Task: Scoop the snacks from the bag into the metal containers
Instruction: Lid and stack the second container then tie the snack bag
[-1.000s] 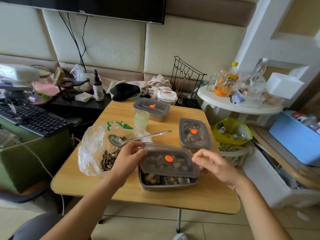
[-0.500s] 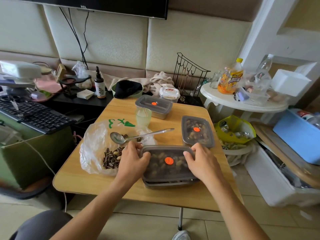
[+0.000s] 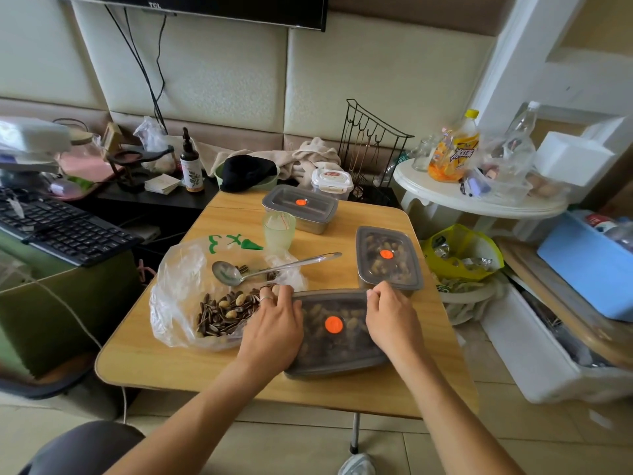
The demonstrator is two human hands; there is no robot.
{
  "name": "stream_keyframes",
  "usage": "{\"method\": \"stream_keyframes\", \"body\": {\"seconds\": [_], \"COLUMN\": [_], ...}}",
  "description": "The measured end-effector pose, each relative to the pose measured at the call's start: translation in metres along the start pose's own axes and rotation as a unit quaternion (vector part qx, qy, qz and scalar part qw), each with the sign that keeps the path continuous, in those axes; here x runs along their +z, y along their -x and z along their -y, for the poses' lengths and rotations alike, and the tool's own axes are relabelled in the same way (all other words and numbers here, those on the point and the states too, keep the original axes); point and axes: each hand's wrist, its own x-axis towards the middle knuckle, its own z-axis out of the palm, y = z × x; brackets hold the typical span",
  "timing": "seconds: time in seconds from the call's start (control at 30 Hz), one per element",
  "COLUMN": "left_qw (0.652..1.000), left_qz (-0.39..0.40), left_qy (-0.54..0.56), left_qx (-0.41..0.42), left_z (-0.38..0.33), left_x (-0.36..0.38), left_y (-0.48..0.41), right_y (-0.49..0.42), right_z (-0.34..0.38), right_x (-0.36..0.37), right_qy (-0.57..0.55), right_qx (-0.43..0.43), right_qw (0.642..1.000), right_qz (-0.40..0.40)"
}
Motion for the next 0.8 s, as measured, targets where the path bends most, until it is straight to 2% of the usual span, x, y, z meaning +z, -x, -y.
{"method": "stream_keyframes", "body": {"seconds": [0.13,0.33,0.43,0.6,0.8], "left_qw": [0.998,0.997,0.998,0.991,0.986], "left_qz": [0.045,0.056,0.044,-0.001,-0.063], "left_qy": [-0.044,-0.048,-0.024,0.101,0.126], "left_qx": [0.009,-0.021,-0.038,-0.088,-0.086], "left_z": [0.002,-0.003,-0.001,0.004,0.004], "left_x": [-0.001,0.001,0.003,0.005,0.003], "left_y": [-0.003,-0.007,-0.008,-0.008,-0.012], "right_y": [-0.003,-0.003,-0.002,0.002,0.004], "right_z": [0.001,0.001,0.001,0.003,0.004], "right_x": [0.005,0.007,0.009,0.009,0.006], "right_qy": [-0.012,-0.008,-0.004,-0.018,-0.02], "right_qx": [0.019,0.035,0.033,0.028,0.025], "right_qw": [1.0,0.999,0.999,0.999,0.999], "right_qz": [0.01,0.012,0.004,0.004,0.038]}}
